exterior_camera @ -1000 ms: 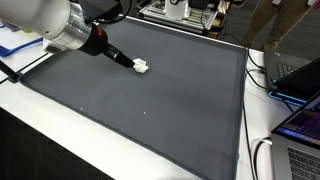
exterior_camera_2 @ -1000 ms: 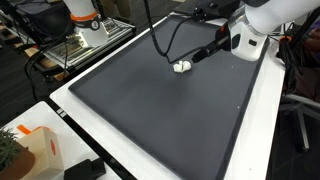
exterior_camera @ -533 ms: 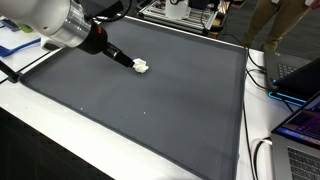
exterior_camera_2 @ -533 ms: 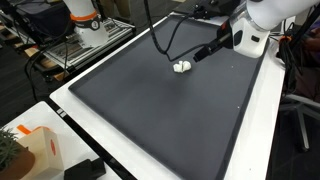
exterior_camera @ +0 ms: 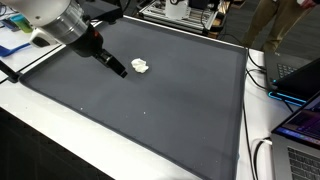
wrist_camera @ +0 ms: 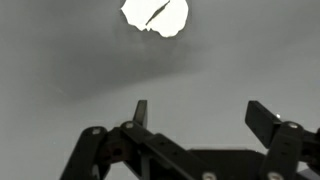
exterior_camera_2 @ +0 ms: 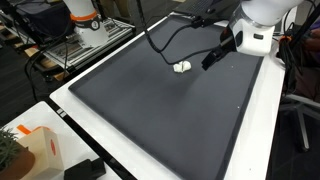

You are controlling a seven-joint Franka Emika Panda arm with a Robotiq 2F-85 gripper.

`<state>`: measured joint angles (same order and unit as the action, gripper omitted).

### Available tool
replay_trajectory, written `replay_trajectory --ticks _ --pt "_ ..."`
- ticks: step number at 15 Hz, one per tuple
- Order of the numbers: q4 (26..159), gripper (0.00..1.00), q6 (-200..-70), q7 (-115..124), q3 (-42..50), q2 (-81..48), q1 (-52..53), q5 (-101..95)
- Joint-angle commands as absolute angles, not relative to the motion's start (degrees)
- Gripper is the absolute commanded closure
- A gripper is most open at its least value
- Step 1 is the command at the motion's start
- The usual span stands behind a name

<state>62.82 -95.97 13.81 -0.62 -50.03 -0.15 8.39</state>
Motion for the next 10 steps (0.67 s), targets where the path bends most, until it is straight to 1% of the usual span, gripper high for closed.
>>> replay_trajectory --ticks 1,5,6,10 --pt "76.28 0.00 -102.21 11.05 -0.47 -40.49 -0.40 8.78" --pt "85.73 0.00 -100.79 5.12 -1.21 -32.51 -1.00 8.61" --pt "76.83 0.00 -99.69 8.55 -0.44 -38.79 -0.13 8.42" --pt "82.62 0.00 -99.65 6.26 -0.53 -34.07 -0.21 8.38"
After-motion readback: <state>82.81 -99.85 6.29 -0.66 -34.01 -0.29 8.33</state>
